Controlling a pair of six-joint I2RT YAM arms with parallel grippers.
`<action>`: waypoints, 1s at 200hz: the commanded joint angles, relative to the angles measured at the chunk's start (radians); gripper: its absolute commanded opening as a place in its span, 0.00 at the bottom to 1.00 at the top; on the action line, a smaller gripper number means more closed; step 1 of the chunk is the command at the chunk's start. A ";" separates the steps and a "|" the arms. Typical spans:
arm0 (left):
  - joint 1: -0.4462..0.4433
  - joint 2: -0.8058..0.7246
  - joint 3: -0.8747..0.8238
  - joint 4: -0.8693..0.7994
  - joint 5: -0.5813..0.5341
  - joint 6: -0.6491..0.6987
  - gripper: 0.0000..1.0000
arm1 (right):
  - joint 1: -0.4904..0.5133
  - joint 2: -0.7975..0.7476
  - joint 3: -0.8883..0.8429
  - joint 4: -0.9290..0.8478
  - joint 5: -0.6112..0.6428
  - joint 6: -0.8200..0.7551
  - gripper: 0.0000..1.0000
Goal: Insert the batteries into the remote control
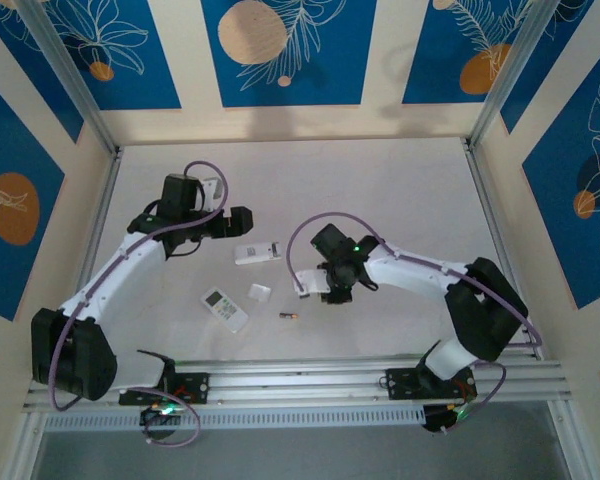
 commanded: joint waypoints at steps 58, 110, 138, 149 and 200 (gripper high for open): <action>-0.008 -0.018 -0.045 0.048 0.035 -0.015 1.00 | 0.043 0.147 -0.006 0.031 0.038 -0.180 0.18; -0.009 -0.014 -0.051 0.060 0.043 -0.007 1.00 | 0.052 0.040 0.054 -0.016 -0.008 0.018 0.29; -0.008 -0.020 -0.042 0.051 0.045 0.001 1.00 | 0.072 -0.135 0.028 0.114 -0.048 0.497 0.31; -0.008 -0.022 -0.043 0.052 0.044 0.003 1.00 | 0.087 -0.189 0.011 0.222 0.076 0.848 0.33; -0.008 0.006 -0.032 0.034 0.079 -0.008 1.00 | -0.043 -0.235 0.039 -0.158 0.161 2.435 0.24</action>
